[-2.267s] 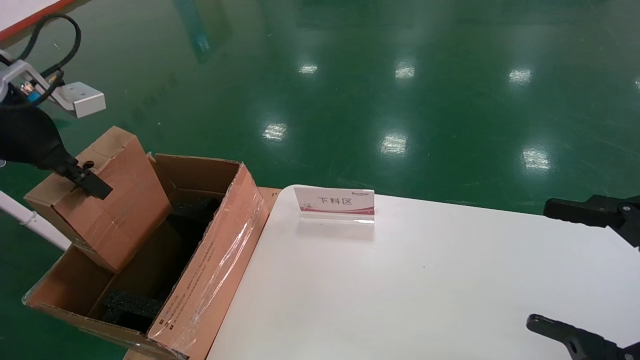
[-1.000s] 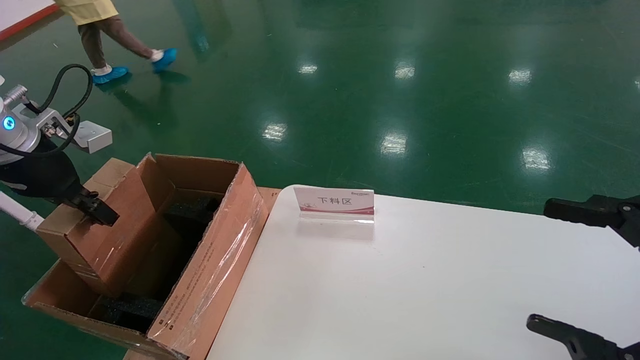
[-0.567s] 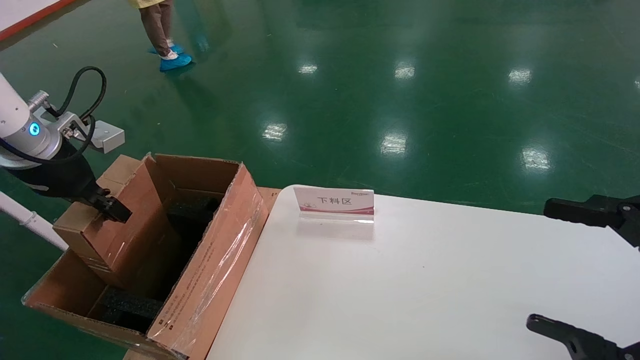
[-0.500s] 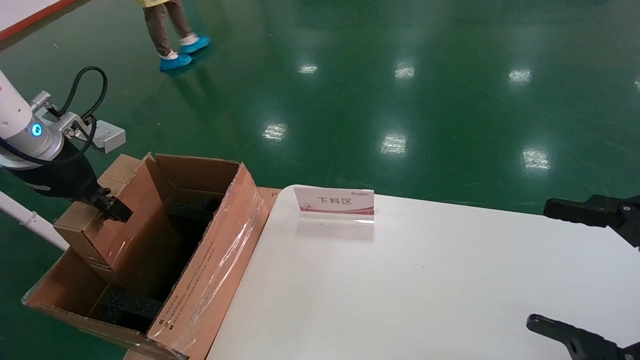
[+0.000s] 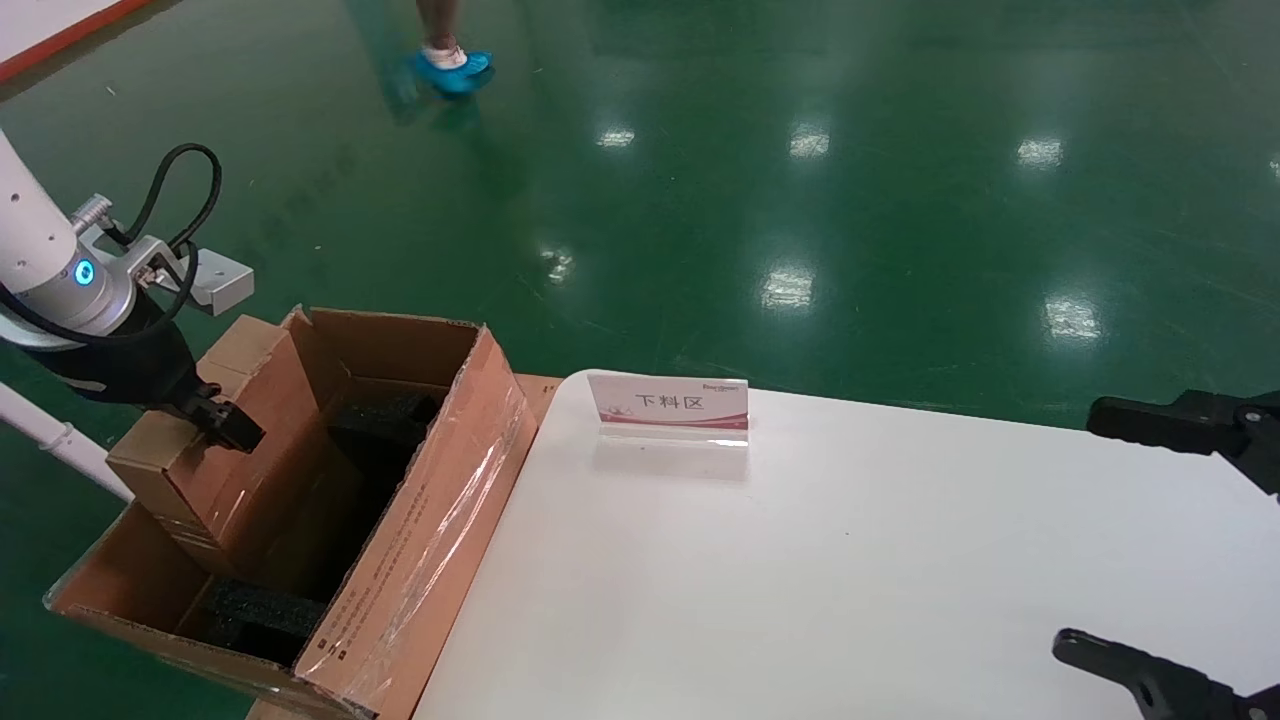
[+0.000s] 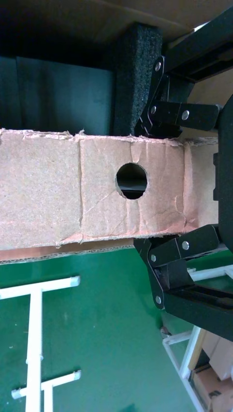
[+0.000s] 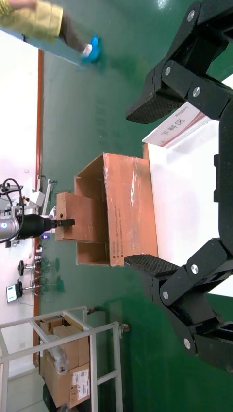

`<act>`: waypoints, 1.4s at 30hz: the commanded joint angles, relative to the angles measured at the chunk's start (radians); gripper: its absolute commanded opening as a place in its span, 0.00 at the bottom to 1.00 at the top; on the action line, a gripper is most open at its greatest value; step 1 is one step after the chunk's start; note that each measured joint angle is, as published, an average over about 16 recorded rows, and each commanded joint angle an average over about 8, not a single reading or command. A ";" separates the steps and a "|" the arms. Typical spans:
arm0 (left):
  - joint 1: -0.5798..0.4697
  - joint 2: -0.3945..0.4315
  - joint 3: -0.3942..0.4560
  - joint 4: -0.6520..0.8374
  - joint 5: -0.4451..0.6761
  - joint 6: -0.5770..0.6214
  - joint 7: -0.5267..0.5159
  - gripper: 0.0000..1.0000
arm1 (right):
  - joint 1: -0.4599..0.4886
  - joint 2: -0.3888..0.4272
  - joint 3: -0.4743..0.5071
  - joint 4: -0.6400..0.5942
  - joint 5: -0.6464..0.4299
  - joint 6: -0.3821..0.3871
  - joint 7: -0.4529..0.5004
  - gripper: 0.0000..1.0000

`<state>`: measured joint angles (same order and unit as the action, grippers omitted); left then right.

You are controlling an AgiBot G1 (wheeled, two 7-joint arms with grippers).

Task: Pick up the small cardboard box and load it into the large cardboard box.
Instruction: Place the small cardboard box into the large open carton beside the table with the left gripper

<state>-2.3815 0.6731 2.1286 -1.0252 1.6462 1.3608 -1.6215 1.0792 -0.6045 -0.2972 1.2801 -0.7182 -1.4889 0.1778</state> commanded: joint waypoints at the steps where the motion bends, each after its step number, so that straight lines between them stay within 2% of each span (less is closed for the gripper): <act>1: 0.000 0.000 0.002 -0.005 0.003 0.003 -0.005 0.00 | 0.000 0.000 0.000 0.000 0.000 0.000 0.000 1.00; 15: 0.035 0.012 0.012 0.020 0.040 -0.051 -0.026 0.00 | 0.000 0.000 -0.001 0.000 0.001 0.000 0.000 1.00; 42: 0.177 0.065 0.028 0.144 0.052 -0.154 -0.036 0.00 | 0.000 0.001 -0.002 0.000 0.002 0.001 -0.001 1.00</act>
<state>-2.2022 0.7394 2.1575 -0.8804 1.6990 1.2070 -1.6581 1.0796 -0.6036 -0.2994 1.2801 -0.7167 -1.4880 0.1767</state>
